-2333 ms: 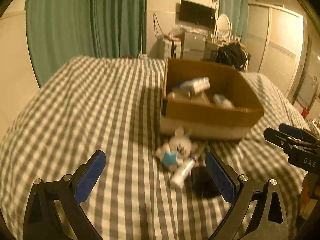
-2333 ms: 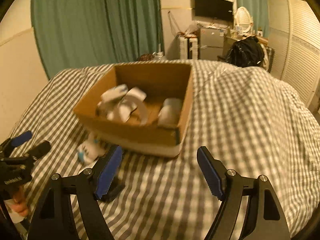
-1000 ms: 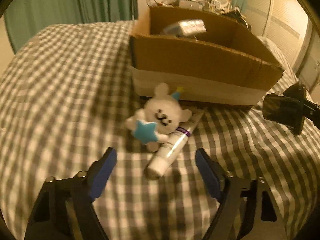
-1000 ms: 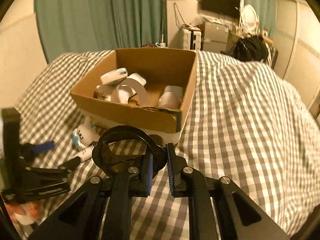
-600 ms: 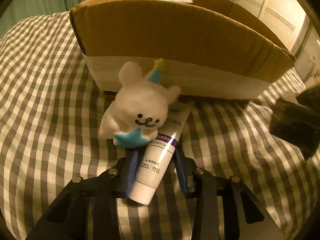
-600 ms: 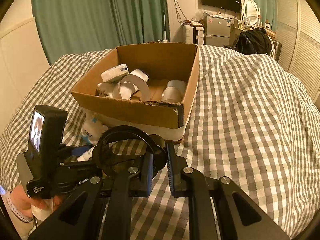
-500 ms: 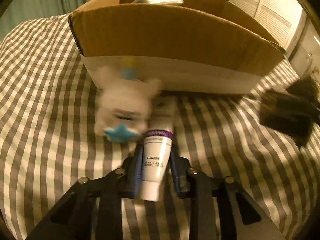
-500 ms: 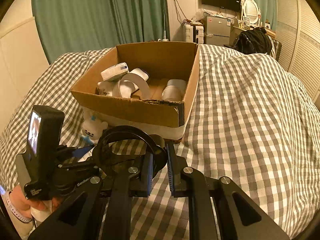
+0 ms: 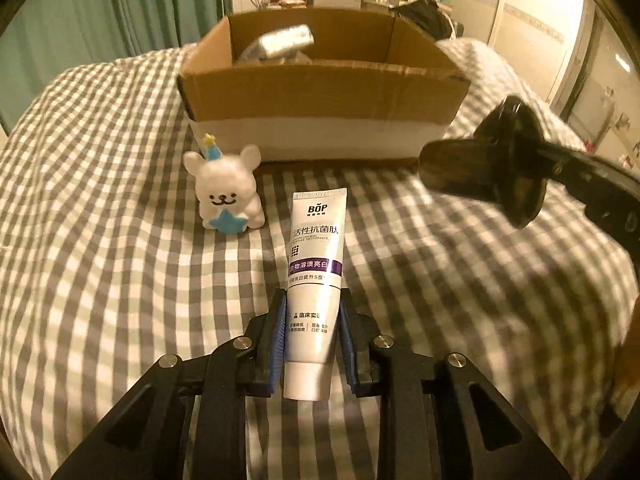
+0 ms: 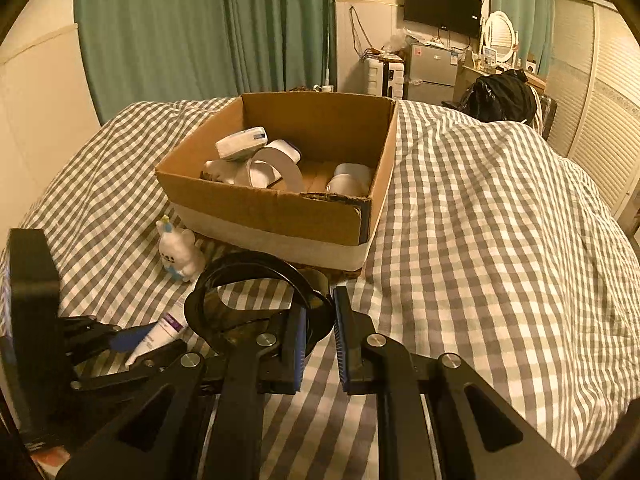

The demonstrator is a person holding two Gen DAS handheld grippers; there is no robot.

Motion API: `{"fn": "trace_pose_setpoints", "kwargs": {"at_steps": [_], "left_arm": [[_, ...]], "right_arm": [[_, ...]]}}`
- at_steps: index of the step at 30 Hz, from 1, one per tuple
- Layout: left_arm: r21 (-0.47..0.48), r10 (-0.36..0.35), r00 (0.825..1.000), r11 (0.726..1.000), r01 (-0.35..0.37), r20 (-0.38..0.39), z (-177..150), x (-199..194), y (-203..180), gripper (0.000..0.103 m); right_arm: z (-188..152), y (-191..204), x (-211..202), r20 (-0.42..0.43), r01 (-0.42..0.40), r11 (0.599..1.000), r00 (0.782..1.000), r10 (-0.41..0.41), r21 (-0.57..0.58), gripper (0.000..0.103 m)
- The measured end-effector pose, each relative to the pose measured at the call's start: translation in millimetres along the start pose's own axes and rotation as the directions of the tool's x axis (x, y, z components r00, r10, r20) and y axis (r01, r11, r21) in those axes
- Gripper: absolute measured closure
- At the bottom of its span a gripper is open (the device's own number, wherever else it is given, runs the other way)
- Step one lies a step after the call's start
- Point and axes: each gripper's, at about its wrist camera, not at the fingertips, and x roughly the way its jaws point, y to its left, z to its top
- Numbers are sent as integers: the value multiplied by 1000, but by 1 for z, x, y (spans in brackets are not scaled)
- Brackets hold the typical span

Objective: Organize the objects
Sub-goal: 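Grasp the white toothpaste tube with the left gripper while the right gripper holds the headband, then carry the tube and headband into the box and open both grippers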

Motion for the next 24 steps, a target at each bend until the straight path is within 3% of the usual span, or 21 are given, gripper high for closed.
{"fn": "trace_pose_setpoints", "kwargs": {"at_steps": [4, 13, 24], "left_arm": [[-23, -6, 999, 1000, 7, 36, 4, -20, 12, 79], [-10, -13, 988, 1000, 15, 155, 30, -71, -6, 79], [3, 20, 952, 1000, -22, 305, 129, -98, 10, 79]], "right_arm": [[-2, 1, -16, 15, 8, 1000, 1000, -8, 1, 91], [13, 11, -58, 87, 12, 999, 996, -9, -32, 91], [96, 24, -85, 260, -1, 994, 965, 29, -105, 91]]}}
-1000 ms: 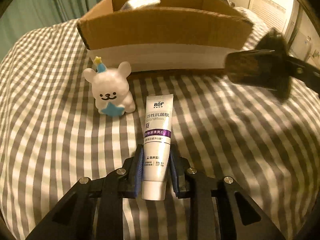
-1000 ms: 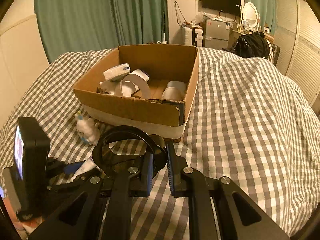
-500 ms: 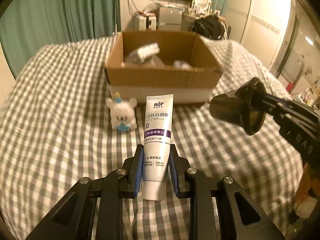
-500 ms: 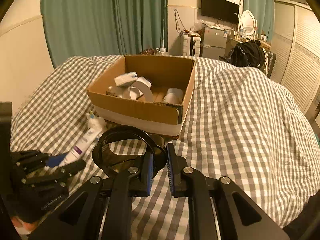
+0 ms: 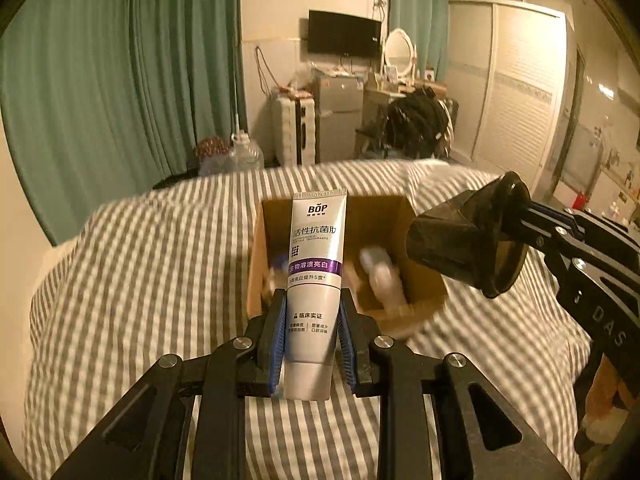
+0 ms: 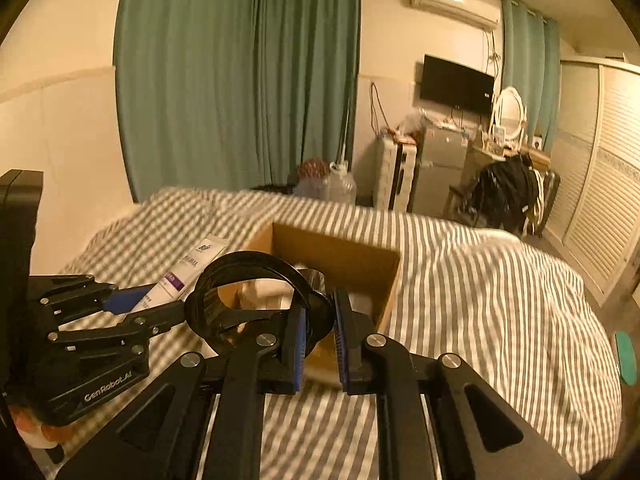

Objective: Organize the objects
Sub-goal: 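Carry the tube and headband into the box and open both grippers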

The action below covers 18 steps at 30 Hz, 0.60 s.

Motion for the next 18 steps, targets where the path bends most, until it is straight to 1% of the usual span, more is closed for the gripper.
{"fn": "trace_pose_setpoints", "kwargs": {"at_steps": [3, 7, 9, 14, 18], "left_arm": [[2, 12, 1000, 1000, -13, 26, 24, 11, 2, 79], [-43, 8, 999, 999, -6, 45, 53, 33, 6, 79], [-49, 11, 999, 999, -8, 47, 65, 50, 9, 79], [-51, 31, 999, 998, -29, 31, 76, 90, 13, 79], [-59, 31, 999, 998, -32, -12, 69, 126, 17, 79]], "right_arm": [[19, -5, 10, 28, 2, 1000, 1000, -2, 10, 91], [46, -10, 27, 74, 1, 1000, 997, -4, 28, 91], [58, -13, 38, 87, 9, 999, 996, -12, 35, 91], [79, -21, 77, 94, 11, 998, 995, -17, 58, 91], [77, -24, 109, 70, 20, 998, 997, -24, 66, 91]]}}
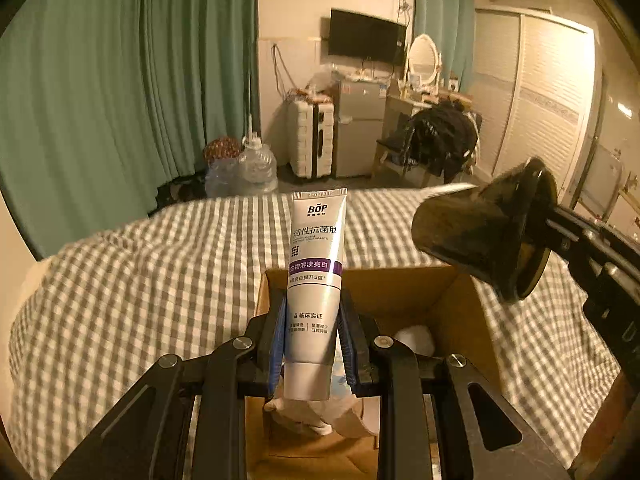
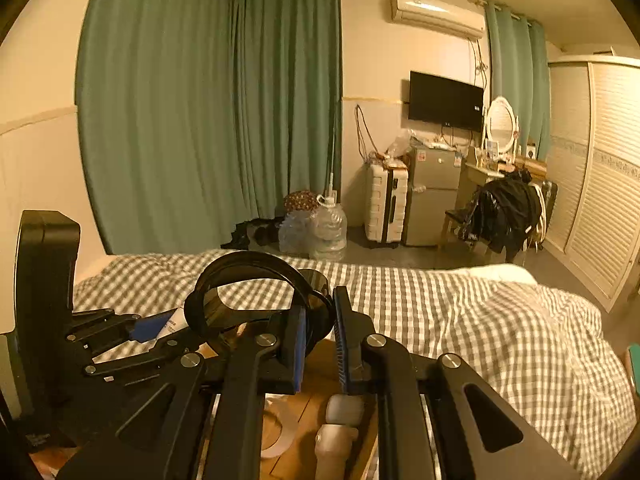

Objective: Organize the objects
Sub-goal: 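Carry the tube and headband into the box and open both grippers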

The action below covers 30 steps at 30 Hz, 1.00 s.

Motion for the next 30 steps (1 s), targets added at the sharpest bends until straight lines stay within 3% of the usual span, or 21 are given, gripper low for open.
{"fn": "trace_pose_setpoints", "kwargs": {"at_steps": [6, 14, 27, 29, 30], "left_arm": [[19, 10, 997, 1000, -9, -70, -27, 36, 0, 79], [46, 12, 994, 999, -7, -108, -49, 41, -7, 79], [69, 23, 996, 998, -17, -88, -60, 40, -7, 76], [77, 27, 996, 997, -20, -90, -60, 37, -8, 75], [83, 28, 996, 996, -21, -85, -61, 34, -8, 69]], "right_arm": [[-41, -7, 55, -137, 15, 1000, 990, -12, 16, 91], [-75, -5, 75, -238, 14, 999, 971, -22, -37, 91], [-96, -24, 85, -277, 10, 1000, 961, -8, 3, 91], [-96, -29, 84, -272, -1, 1000, 962, 7, 22, 85], [-95, -31, 82, -266, -6, 999, 964, 14, 31, 80]]}}
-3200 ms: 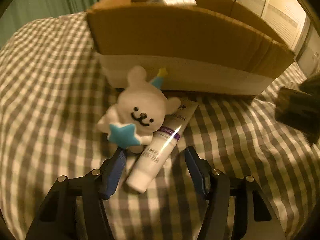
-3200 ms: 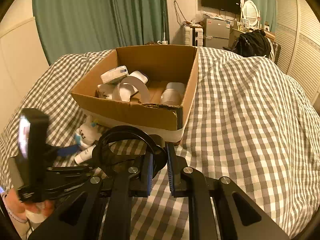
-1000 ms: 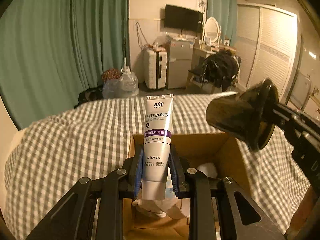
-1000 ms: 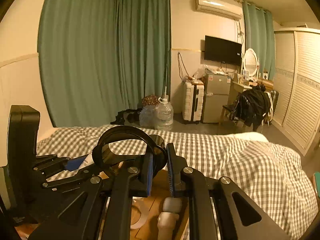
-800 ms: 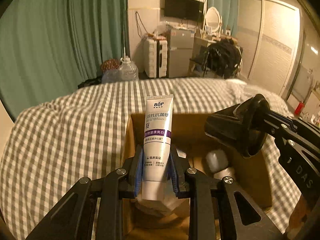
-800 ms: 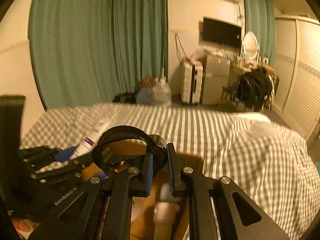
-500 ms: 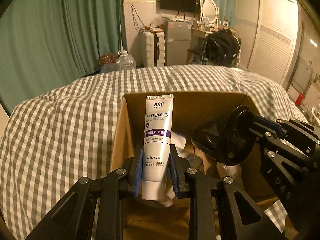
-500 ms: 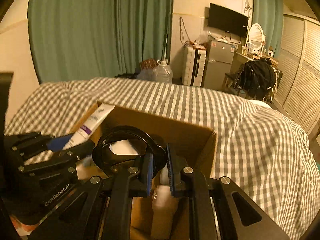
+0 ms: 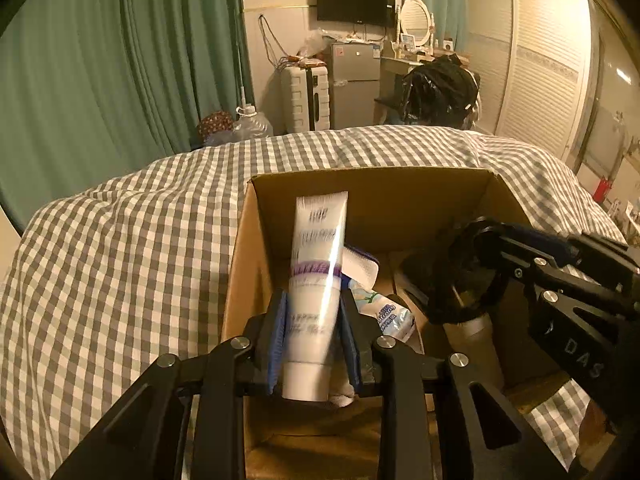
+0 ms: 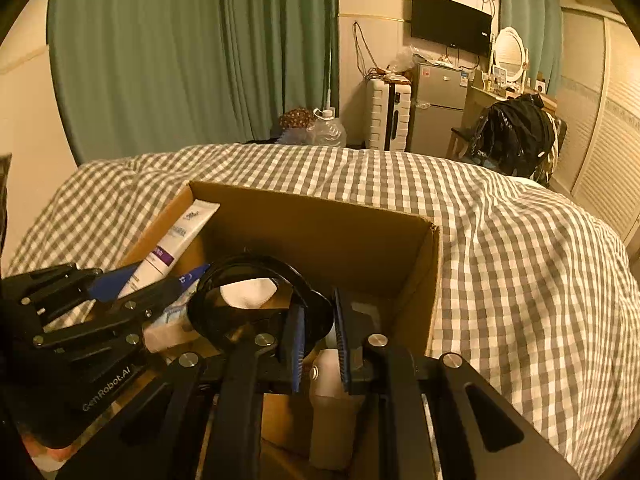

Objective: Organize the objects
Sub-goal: 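Carry the tube and headband into the box and open both grippers, then move the left gripper to the white bear toy and grasp it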

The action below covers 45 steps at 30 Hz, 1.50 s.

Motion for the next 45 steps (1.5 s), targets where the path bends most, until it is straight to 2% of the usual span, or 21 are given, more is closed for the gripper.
{"fn": "trace_pose_setpoints", "kwargs": {"at_steps": [1, 2, 3, 4, 7, 11, 13, 16, 20, 27, 34, 40, 45], "left_arm": [[3, 0, 1000, 1000, 0, 5, 0, -2, -1, 54], [4, 3, 1000, 1000, -3, 15, 0, -6, -1, 45], [5, 7, 999, 1000, -8, 34, -1, -12, -2, 35], [8, 6, 999, 1000, -6, 43, -1, -15, -4, 29], [23, -17, 997, 1000, 15, 70, -5, -29, -7, 22], [20, -3, 995, 1000, 1, 100, -15, -45, -4, 11], [3, -9, 994, 1000, 9, 112, -19, -54, 1, 10], [-31, -18, 992, 999, 22, 123, -25, -68, 10, 10], [-71, -16, 991, 997, 25, 134, -32, -84, 16, 9], [-134, -26, 991, 990, 43, 130, -60, -100, 25, 7], [-135, 5, 997, 991, 6, 81, -89, -96, 22, 6], [-136, 1, 999, 991, 4, 35, -108, -85, 19, 6], [-123, 34, 999, 992, -37, -26, -120, -62, 20, 6]], "right_arm": [[0, -3, -3, 12, -4, 1000, 1000, 4, 15, 67], [-2, -2, -7, 22, -4, 1000, 1000, 3, 27, 55], [-2, -3, -10, 32, -2, 999, 999, 1, 38, 50], [-2, -4, -15, 49, 0, 999, 999, -3, 50, 49], [-1, -5, -29, 92, -4, 998, 996, -2, 61, 47], [-2, -9, -45, 156, 22, 996, 987, -35, 87, 33], [-5, -10, -54, 181, 25, 995, 983, -43, 98, 28], [-12, -10, -67, 196, 8, 993, 980, -31, 119, 27], [-28, -4, -85, 194, 9, 992, 981, -33, 123, 21], [-62, 10, -105, 156, 36, 996, 987, -48, 76, 20], [-88, 17, -109, 112, 42, 997, 993, -49, 61, 17], [-102, 20, -104, 73, 34, 997, 997, -39, 66, 13], [-108, 21, -82, -11, 39, 997, 999, -38, 67, 13]]}}
